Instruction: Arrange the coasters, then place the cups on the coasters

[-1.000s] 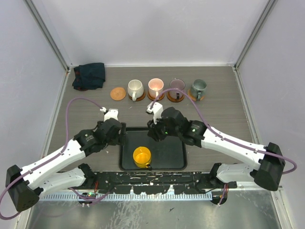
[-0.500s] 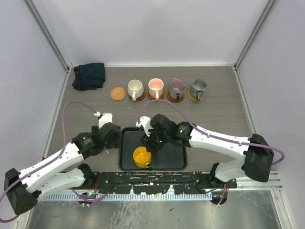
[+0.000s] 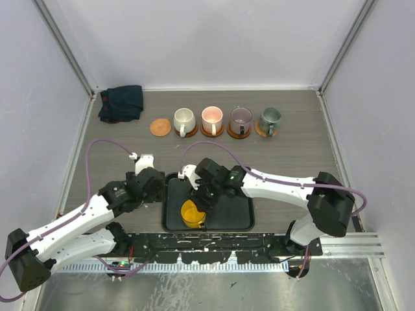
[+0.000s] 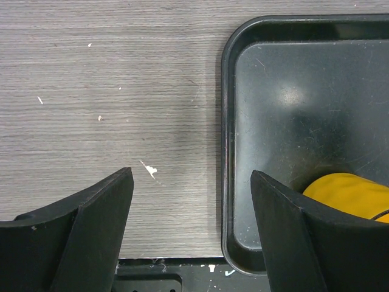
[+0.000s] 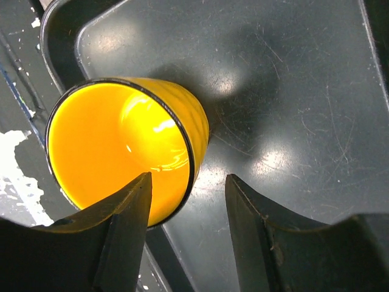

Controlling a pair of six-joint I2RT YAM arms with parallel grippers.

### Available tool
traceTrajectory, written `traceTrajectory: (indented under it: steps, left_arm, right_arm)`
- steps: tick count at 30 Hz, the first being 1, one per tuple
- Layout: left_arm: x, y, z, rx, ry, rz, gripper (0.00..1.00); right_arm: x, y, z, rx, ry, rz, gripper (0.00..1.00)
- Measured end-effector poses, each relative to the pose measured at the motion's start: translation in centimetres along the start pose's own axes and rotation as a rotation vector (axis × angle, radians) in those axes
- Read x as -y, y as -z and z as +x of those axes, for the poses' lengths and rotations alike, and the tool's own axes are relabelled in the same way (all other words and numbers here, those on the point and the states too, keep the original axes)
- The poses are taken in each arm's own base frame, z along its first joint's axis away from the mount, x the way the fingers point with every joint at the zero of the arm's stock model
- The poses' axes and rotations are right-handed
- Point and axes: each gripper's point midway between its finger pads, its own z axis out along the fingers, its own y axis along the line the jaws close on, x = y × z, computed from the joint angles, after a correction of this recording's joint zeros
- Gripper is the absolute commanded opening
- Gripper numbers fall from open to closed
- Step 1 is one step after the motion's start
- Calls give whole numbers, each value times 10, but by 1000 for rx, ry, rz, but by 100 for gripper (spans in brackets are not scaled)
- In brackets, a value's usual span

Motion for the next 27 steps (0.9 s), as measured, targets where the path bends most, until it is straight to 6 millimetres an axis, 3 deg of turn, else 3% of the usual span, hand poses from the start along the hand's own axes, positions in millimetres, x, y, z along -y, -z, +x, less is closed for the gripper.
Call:
traceTrajectory:
  steps: [9,13,20,27]
  left_arm:
    - [2,-3,3,1,4,10,79]
    - [3,-4,2,5,7,15,79]
    - [4,-5,1,11,10,18,79]
    - [3,-4,1,19,13,20,79]
  right_arm:
    - [2,-18,-16,7,25,8,54]
    - [5,-25,-23,13,32,31,43]
    - [15,-34,-25,12,9,110,31]
    - [37,-31,-31,55,-83,296,26]
